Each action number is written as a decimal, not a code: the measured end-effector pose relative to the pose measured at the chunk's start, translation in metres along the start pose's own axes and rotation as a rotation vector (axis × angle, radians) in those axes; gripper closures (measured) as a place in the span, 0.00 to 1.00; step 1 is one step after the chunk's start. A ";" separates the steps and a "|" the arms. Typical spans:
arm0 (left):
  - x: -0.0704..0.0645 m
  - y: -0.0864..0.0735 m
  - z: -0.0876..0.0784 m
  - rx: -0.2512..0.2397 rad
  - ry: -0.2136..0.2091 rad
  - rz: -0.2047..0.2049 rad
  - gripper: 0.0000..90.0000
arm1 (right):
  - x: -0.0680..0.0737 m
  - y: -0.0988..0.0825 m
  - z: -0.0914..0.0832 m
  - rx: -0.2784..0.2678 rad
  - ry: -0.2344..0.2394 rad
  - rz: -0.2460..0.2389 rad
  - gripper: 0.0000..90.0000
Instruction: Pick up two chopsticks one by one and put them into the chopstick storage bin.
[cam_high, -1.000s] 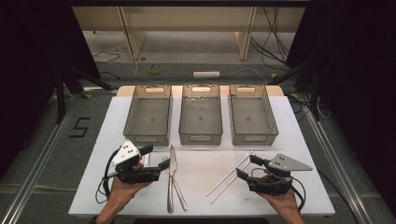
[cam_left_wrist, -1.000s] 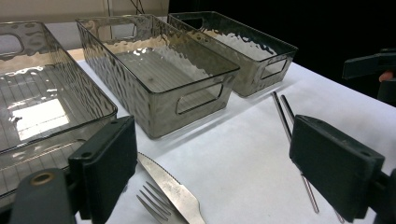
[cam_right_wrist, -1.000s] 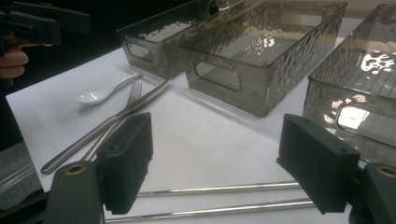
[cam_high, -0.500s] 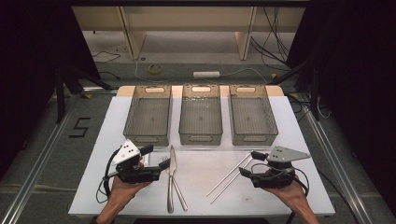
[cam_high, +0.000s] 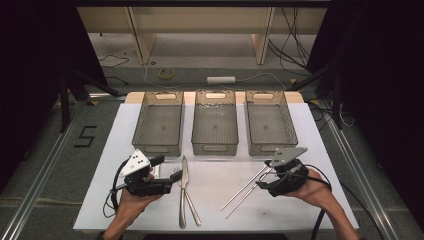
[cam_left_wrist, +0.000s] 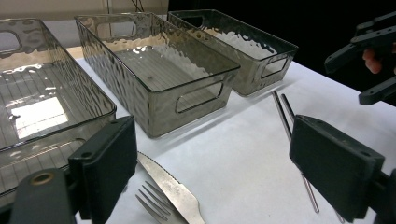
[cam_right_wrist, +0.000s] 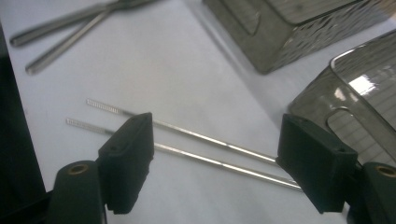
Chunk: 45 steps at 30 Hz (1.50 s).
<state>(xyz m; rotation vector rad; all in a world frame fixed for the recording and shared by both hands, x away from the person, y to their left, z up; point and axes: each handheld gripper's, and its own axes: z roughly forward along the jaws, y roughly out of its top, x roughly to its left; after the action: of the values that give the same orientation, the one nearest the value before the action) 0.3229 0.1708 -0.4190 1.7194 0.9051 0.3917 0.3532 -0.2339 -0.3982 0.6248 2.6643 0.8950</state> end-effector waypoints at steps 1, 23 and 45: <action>0.000 0.000 0.000 -0.001 0.000 0.000 0.16 | 0.000 0.000 0.000 0.000 0.000 0.000 0.32; 0.000 0.000 0.000 0.001 -0.001 0.003 0.16 | -0.013 0.006 0.063 0.363 0.071 -0.221 0.47; 0.000 0.000 0.000 -0.001 0.000 0.006 0.16 | -0.029 0.004 0.080 0.442 0.113 -0.247 0.51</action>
<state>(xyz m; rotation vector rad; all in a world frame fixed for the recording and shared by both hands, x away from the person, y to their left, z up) 0.3228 0.1707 -0.4186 1.7217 0.9006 0.3959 0.4092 -0.2036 -0.4543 0.3236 2.9790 0.2821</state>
